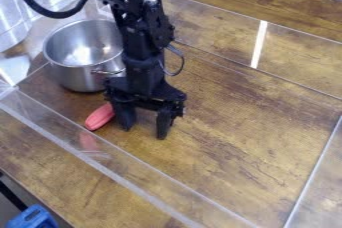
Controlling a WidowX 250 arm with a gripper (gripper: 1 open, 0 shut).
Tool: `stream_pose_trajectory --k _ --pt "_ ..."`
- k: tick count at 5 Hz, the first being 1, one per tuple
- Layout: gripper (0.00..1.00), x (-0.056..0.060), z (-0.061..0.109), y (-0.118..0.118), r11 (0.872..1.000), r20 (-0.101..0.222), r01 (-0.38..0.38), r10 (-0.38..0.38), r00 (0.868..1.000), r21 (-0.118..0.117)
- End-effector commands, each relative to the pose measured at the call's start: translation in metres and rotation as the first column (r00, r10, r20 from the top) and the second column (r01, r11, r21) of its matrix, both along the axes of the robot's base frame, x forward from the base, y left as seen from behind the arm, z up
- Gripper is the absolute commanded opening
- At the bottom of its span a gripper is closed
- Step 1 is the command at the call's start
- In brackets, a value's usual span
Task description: Move the pink spoon to the left side of the table
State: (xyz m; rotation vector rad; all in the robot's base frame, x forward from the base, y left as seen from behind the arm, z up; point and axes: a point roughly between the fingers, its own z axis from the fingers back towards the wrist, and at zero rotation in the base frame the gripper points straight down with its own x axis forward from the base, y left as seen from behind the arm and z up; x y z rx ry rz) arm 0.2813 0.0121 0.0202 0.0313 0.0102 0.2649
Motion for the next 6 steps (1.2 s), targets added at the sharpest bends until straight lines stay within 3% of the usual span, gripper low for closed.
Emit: stream_pose_trajectory --k 1,3,5,6 --pt "0.0 0.002 0.012 0.002 0.999 0.042 0.037 -0.037 0.998 0.008" --pt "0.0 0.004 0.011 0.014 0.999 0.044 0.046 -0.047 0.998 0.007" --pt "0.0 -0.011 0.009 0.036 0.998 0.047 0.068 -0.068 0.997 0.007" --pt "0.0 -0.008 0.009 0.039 0.999 0.05 0.037 -0.037 0.998 0.006"
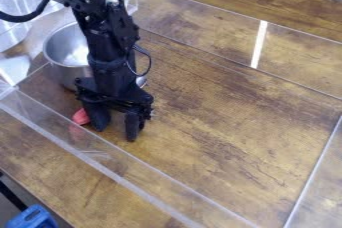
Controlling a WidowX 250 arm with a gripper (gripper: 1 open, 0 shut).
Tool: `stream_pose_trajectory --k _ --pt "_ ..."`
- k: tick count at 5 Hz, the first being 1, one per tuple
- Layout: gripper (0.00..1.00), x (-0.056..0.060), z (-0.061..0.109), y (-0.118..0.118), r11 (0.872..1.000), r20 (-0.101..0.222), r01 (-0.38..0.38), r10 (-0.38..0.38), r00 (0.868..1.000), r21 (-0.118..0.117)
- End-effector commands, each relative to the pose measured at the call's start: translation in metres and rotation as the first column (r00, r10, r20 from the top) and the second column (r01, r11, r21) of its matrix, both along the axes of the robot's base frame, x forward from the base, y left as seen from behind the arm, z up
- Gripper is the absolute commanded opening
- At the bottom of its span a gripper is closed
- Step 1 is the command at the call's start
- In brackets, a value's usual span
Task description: Move the pink spoon to the left side of the table
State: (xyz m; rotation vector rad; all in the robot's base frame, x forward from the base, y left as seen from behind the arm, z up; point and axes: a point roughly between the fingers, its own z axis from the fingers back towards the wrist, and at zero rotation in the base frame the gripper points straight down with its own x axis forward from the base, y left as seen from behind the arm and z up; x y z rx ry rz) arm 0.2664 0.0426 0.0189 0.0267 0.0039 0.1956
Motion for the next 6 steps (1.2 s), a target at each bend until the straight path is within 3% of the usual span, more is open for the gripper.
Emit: stream_pose_trajectory --k 1,3,5,6 --pt "0.0 0.011 0.01 0.012 0.998 0.046 -0.065 0.065 0.997 0.006" --pt "0.0 0.021 0.008 0.008 0.998 0.051 -0.06 0.059 0.997 0.005" --pt "0.0 0.008 0.01 0.0 0.994 0.056 -0.111 0.111 0.992 0.004" --pt "0.0 0.007 0.011 -0.003 0.998 0.057 -0.069 0.069 0.996 0.003"
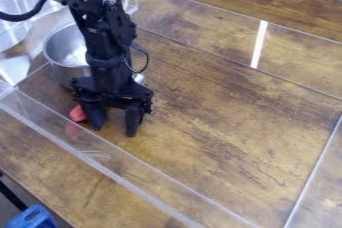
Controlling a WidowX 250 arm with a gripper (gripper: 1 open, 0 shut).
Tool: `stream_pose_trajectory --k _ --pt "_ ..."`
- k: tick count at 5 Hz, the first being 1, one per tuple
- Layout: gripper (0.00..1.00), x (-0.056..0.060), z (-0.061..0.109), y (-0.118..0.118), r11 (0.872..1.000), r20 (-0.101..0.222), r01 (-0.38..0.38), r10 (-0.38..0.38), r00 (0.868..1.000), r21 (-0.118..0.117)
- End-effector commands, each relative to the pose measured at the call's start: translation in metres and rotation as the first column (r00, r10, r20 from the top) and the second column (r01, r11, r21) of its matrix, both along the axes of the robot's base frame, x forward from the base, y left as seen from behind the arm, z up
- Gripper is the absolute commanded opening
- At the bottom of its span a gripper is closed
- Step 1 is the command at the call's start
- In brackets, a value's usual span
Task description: Move the pink spoon to the left side of the table
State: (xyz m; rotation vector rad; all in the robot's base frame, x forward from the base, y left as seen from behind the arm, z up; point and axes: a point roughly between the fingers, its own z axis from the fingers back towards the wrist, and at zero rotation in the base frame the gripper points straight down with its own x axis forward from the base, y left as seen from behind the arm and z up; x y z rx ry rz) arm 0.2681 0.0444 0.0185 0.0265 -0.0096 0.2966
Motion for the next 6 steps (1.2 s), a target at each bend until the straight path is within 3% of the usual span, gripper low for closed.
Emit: stream_pose_trajectory --k 1,3,5,6 --pt "0.0 0.004 0.011 -0.007 0.997 0.043 0.074 -0.074 0.996 0.007" --pt "0.0 0.011 0.011 -0.005 1.0 0.047 0.01 -0.01 0.999 0.006" --pt "0.0 -0.008 0.028 0.006 1.0 0.049 -0.001 0.001 0.999 0.004" --pt "0.0 -0.008 0.024 0.0 1.0 0.051 0.009 -0.009 0.999 0.002"
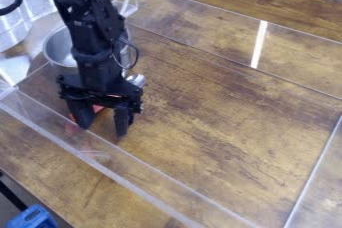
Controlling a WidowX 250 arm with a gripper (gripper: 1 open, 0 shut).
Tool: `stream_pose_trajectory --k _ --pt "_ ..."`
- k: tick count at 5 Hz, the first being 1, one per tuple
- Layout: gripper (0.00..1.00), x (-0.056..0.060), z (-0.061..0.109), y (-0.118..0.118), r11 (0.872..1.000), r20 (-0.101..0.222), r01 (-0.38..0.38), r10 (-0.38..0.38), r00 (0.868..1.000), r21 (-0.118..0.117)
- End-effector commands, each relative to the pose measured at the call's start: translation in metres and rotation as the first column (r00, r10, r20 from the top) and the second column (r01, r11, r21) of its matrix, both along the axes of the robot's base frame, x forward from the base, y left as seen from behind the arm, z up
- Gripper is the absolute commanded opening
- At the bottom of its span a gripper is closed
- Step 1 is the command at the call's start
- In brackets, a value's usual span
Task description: Move the pink spoon to the left side of the table
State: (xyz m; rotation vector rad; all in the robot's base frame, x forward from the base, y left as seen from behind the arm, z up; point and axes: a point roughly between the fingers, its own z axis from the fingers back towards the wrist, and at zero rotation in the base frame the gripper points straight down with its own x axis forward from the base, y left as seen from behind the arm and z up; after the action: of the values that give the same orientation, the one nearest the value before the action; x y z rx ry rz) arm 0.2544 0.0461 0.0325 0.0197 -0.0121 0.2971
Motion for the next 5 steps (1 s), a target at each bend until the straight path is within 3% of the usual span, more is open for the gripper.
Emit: stream_pose_trajectory --k 1,3,5 --pt "0.0 0.0063 0.0052 -0.0069 1.0 0.049 0.018 -0.019 0.999 0.007" --pt "0.0 0.0132 0.0009 0.0018 1.0 0.052 -0.011 0.01 0.999 0.005" --pt "0.0 0.0059 0.0018 -0.0005 1.0 0.057 -0.007 0.007 0.998 0.0"
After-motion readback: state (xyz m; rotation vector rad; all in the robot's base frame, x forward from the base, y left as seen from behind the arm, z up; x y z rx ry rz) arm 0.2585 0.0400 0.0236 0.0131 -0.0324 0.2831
